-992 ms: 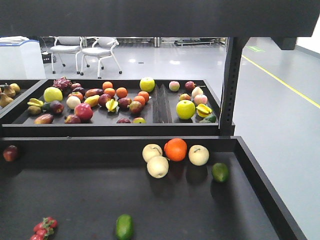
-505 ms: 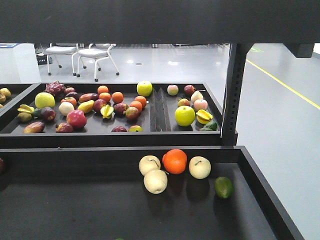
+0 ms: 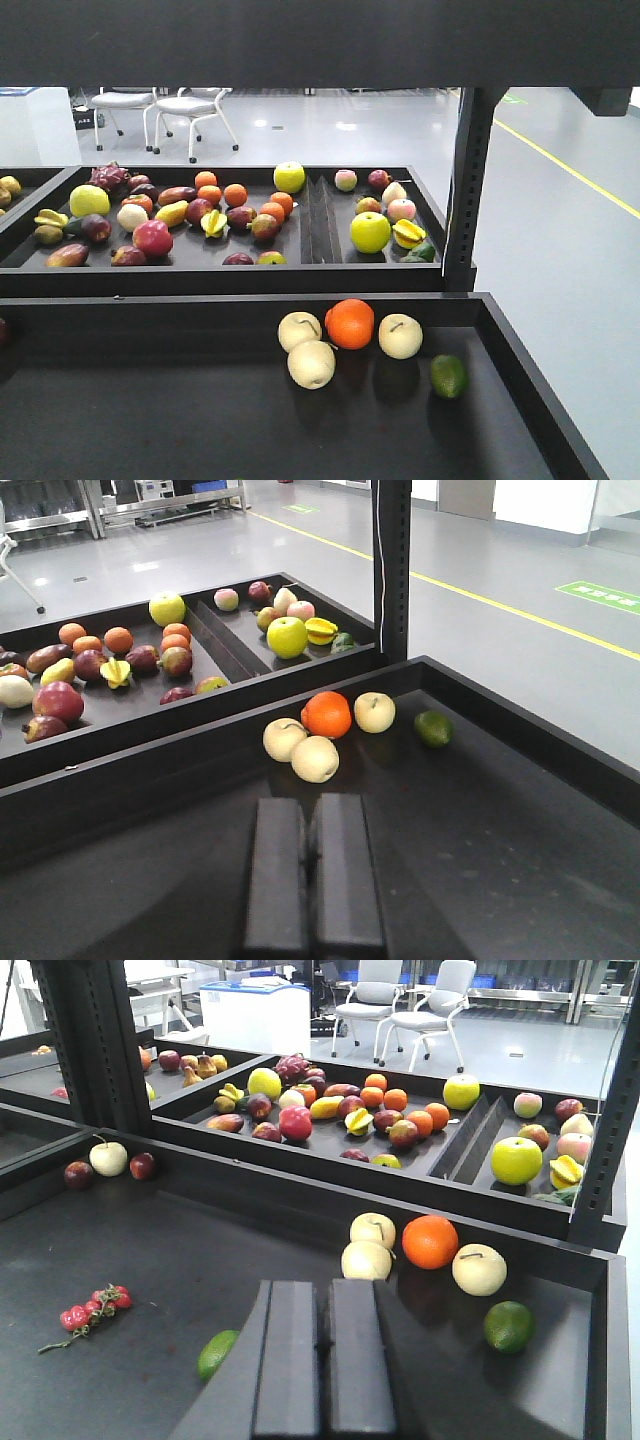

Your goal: Pick snacks and fruit into basket

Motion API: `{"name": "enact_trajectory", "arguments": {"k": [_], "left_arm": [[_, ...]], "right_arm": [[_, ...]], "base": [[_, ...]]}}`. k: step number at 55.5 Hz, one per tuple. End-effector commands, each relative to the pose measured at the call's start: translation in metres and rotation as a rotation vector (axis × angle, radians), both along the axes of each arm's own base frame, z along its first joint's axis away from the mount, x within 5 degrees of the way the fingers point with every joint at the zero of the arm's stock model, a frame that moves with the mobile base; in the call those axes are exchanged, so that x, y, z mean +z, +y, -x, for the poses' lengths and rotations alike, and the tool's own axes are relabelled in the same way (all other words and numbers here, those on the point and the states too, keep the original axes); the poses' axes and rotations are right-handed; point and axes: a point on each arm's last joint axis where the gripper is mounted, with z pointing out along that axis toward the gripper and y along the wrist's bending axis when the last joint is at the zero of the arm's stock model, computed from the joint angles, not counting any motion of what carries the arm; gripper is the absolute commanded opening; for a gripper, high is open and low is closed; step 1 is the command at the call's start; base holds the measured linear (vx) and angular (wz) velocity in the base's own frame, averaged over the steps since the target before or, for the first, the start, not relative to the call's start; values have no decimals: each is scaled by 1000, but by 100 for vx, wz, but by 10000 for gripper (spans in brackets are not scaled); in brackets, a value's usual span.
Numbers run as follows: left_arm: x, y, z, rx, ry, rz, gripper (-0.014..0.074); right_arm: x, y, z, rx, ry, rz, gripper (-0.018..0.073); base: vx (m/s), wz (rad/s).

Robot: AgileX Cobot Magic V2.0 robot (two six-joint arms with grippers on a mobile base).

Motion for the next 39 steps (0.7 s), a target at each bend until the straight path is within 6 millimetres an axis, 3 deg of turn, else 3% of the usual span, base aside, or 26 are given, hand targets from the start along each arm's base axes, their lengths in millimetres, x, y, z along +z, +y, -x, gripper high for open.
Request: {"name": "enact_trajectory", "arguments": {"k": [1, 39], "left_arm": [[15, -1, -1, -1, -85, 48, 1], [16, -1, -1, 0, -95, 54, 1]], "right_arm": [[15, 0, 0, 9, -97, -26, -7], [15, 0, 0, 9, -97, -26, -7]], "base": [[0, 0], [0, 0]]}}
